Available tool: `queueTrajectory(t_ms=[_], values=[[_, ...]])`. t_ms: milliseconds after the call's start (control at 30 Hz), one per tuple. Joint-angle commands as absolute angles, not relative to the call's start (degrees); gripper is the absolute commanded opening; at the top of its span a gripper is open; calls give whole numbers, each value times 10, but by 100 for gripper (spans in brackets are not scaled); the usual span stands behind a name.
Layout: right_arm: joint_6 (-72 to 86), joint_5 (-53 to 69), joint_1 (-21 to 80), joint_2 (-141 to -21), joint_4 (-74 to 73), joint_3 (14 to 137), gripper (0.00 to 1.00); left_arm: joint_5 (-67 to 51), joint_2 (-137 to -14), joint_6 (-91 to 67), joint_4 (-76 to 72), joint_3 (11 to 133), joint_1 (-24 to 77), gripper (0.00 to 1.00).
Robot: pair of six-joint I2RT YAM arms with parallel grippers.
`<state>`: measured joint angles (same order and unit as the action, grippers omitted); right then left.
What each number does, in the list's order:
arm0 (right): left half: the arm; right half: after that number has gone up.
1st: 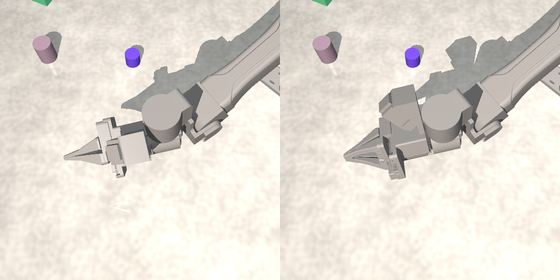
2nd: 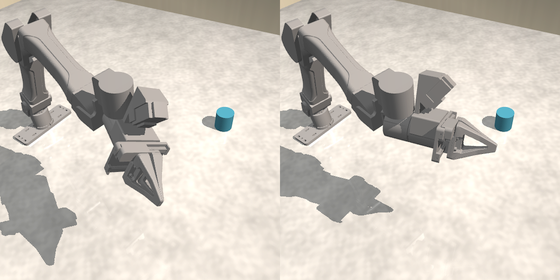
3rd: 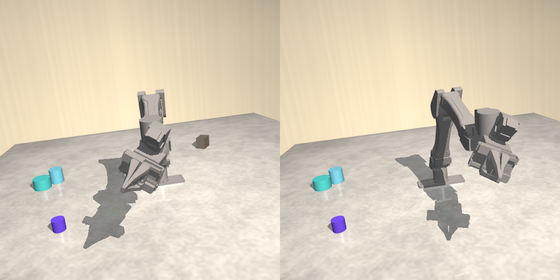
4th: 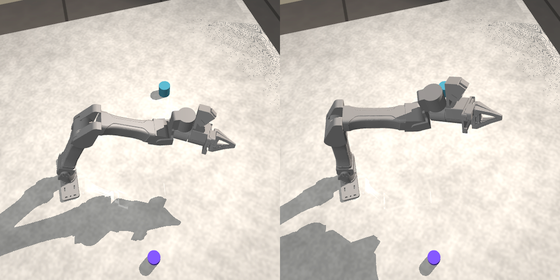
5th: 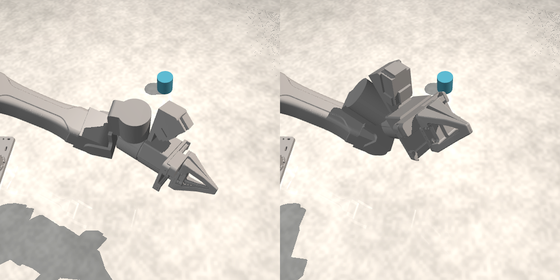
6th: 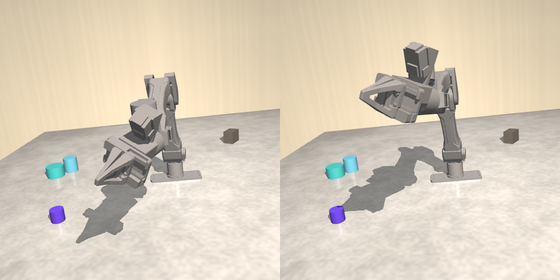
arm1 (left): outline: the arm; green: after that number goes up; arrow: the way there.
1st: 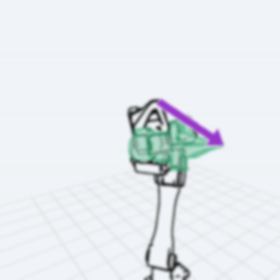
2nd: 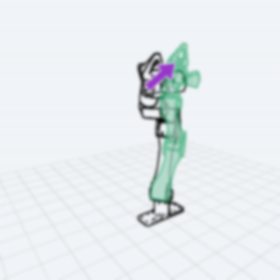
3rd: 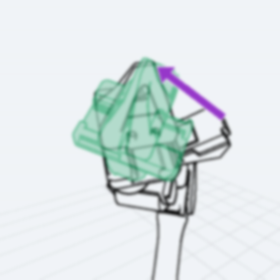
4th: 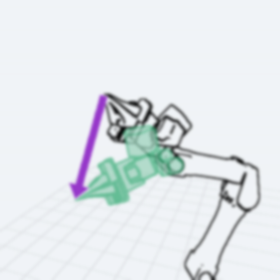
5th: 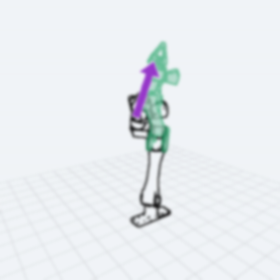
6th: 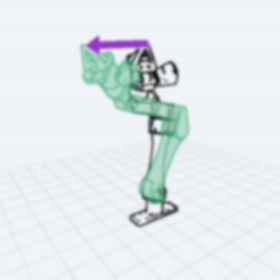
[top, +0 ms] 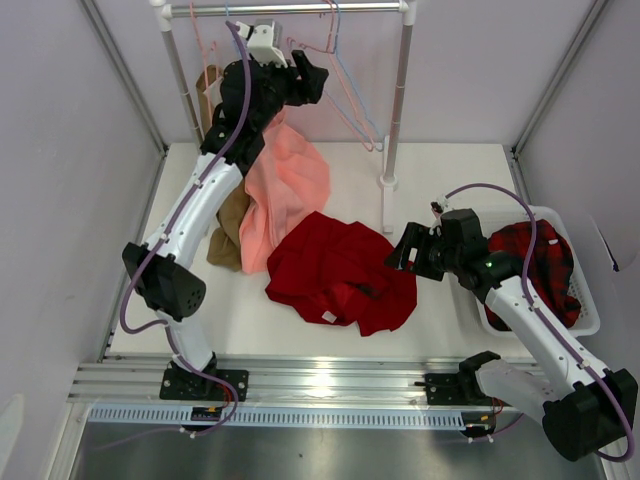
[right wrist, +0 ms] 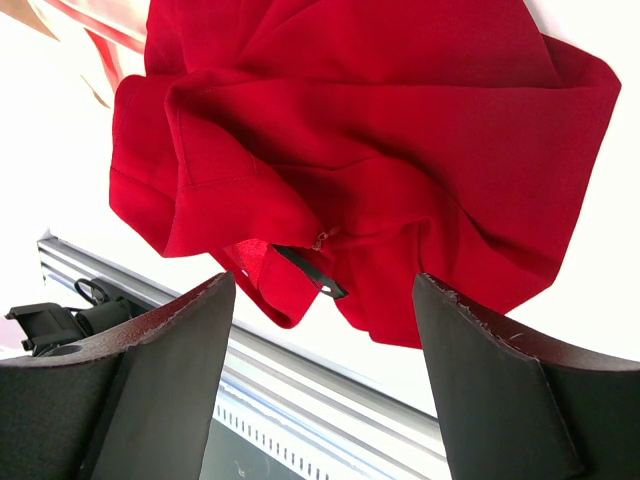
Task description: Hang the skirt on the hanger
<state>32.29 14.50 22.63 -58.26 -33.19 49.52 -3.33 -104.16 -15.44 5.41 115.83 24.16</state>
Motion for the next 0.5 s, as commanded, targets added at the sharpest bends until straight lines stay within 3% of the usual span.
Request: queueTrajectory(t_ms=[0, 467], values=[[314, 152, 224, -571, -333, 494, 78, -49, -1042, -186, 16, 1172, 244, 72], [313, 151, 224, -565, -337, 490, 78, -4, -1104, -173, 84, 1219, 250, 66]])
